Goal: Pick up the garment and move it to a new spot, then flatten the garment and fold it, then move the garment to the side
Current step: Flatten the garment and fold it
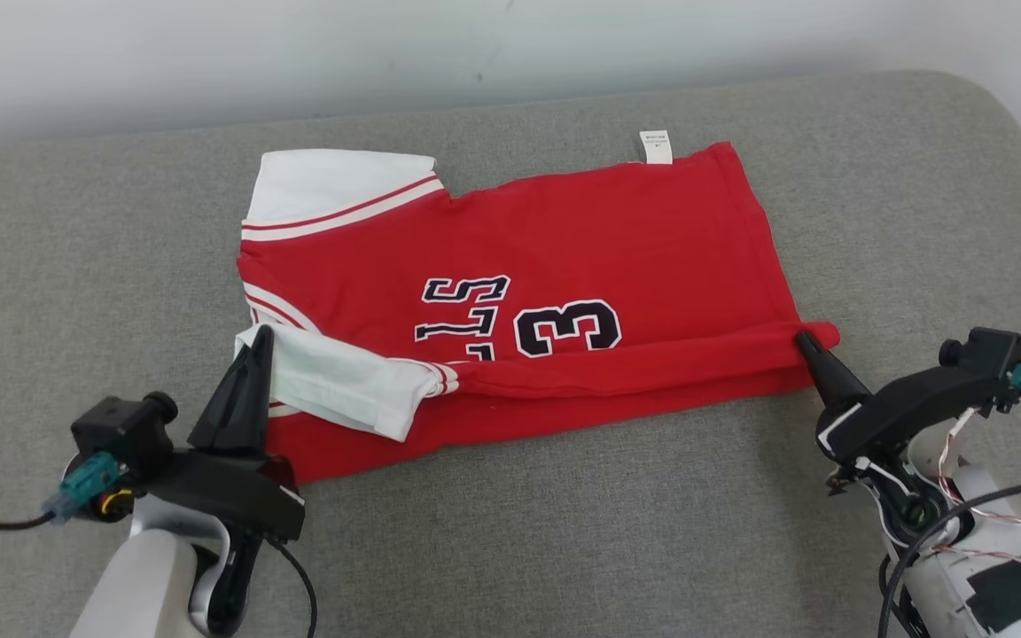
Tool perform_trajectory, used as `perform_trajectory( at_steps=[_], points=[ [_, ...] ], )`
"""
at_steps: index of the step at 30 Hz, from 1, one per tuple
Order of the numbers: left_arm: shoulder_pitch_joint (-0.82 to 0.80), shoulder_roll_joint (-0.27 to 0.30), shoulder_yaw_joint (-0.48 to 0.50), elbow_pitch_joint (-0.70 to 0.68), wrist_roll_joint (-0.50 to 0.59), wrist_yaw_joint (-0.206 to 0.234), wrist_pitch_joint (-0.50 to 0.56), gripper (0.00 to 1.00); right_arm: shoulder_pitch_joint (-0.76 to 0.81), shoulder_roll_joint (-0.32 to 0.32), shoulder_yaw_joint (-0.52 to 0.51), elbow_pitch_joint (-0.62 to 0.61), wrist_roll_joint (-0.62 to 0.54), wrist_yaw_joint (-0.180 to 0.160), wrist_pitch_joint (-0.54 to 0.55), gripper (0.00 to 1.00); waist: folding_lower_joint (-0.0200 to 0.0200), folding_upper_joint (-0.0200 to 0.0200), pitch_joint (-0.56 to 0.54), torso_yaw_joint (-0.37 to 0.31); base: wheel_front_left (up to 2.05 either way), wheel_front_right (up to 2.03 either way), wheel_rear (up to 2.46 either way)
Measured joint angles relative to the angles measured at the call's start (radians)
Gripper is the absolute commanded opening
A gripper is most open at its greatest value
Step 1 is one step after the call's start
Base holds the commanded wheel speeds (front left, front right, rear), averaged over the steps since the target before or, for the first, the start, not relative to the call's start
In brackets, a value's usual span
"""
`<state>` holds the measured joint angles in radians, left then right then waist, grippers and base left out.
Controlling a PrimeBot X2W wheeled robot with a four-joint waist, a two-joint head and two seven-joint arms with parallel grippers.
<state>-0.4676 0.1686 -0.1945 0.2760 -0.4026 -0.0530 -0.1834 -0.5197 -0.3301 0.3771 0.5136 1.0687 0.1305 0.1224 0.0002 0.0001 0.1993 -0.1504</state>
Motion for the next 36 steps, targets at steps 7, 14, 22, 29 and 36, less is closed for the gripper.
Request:
perform_trajectory(
  at_steps=[7,14,22,29,36],
  points=[
    [-0.097,-0.002,-0.009,0.146,0.0,-0.022,-0.03,0.0,-0.094,0.029,0.008,0.107,-0.035,0.0,-0.009,0.0,0.0,0.0,0.018,-0.001,0.0,0.0,0.0],
    [-0.165,-0.013,-0.024,0.249,0.014,-0.031,-0.059,1.0,-0.149,0.042,0.028,0.177,-0.059,0.0,-0.058,1.0,0.0,0.0,0.025,0.004,0.0,0.0,0.0],
    [-0.153,-0.022,-0.005,0.257,0.024,-0.033,-0.075,1.0,-0.141,0.024,0.059,0.187,-0.061,0.0,-0.134,1.0,-0.0001,0.0,0.002,0.01,0.0,0.0,0.0],
    [-0.028,-0.044,0.032,0.165,0.038,-0.011,-0.079,1.0,-0.089,-0.028,0.098,0.181,-0.084,0.0,-0.189,1.0,-0.0003,0.0,-0.031,0.017,0.0,0.0,0.0],
    [0.065,-0.057,0.043,0.147,0.047,-0.003,-0.079,1.0,-0.073,-0.061,0.131,0.218,-0.141,0.0,-0.238,1.0,-0.0003,0.0,-0.026,0.028,0.0,0.0,0.0]
  ],
)
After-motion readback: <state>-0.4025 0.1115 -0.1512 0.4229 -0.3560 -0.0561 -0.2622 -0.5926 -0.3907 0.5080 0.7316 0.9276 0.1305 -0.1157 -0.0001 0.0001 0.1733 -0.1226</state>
